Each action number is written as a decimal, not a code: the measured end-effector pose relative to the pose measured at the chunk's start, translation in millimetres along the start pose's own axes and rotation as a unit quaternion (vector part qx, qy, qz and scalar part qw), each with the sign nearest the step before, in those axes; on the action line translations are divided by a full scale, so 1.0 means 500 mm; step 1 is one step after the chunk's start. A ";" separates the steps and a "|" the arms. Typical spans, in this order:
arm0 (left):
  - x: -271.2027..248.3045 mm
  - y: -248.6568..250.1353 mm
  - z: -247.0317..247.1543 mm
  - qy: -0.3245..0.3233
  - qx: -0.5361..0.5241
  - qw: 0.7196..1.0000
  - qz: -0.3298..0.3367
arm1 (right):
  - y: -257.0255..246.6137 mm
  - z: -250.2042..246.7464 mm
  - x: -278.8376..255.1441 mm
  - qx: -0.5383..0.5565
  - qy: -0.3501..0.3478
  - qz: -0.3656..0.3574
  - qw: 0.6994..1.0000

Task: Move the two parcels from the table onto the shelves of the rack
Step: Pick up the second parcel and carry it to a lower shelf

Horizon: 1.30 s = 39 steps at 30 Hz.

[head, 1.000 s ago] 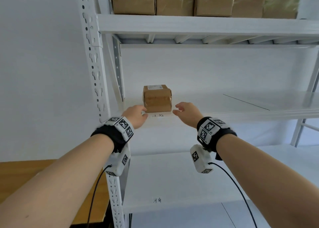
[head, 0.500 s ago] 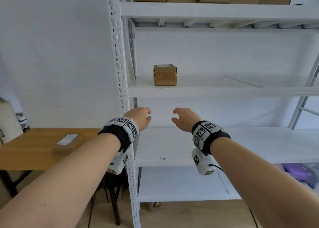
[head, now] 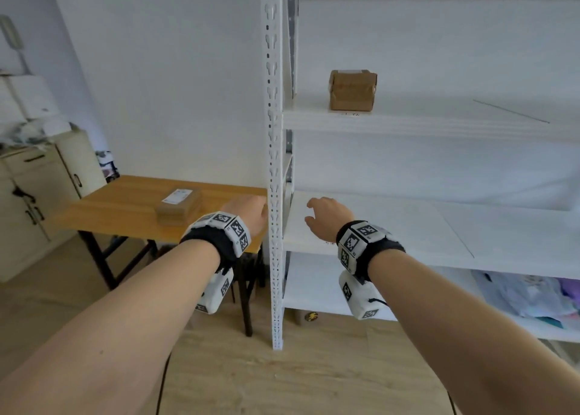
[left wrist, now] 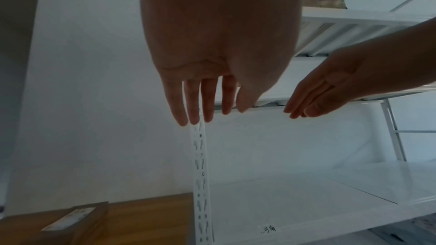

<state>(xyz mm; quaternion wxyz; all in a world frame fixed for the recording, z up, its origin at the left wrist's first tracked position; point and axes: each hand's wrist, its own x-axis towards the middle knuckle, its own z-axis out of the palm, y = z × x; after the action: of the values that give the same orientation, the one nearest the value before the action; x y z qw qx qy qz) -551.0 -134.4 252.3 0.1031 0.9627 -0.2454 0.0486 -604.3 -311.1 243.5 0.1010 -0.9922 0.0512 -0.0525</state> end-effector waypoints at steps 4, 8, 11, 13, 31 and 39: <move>-0.001 -0.063 0.015 -0.004 -0.004 1.000 -0.011 | -0.058 0.038 0.035 0.006 -0.018 -0.013 1.000; 0.005 -0.156 0.025 -0.023 -0.015 0.999 -0.035 | -0.126 0.087 0.094 0.012 -0.047 -0.027 0.998; 0.019 -0.242 0.031 -0.040 -0.022 0.998 -0.052 | -0.185 0.121 0.147 0.008 -0.060 -0.027 0.998; 0.035 -0.305 0.032 -0.047 -0.027 0.997 -0.063 | -0.227 0.144 0.184 0.008 -0.071 -0.025 0.997; 0.222 -0.809 0.056 -0.099 -0.051 0.991 -0.071 | -0.556 0.345 0.540 0.028 -0.127 0.019 0.991; 0.327 -0.960 0.119 -0.119 -0.075 0.984 -0.111 | -0.620 0.441 0.700 0.033 -0.149 0.013 0.988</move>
<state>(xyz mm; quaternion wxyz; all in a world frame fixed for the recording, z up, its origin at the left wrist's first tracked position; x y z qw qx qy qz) -173.9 188.6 134.0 0.1502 0.9724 -0.1500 -0.0970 -204.6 -5.5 125.2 0.1410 -0.9843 0.0464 0.0955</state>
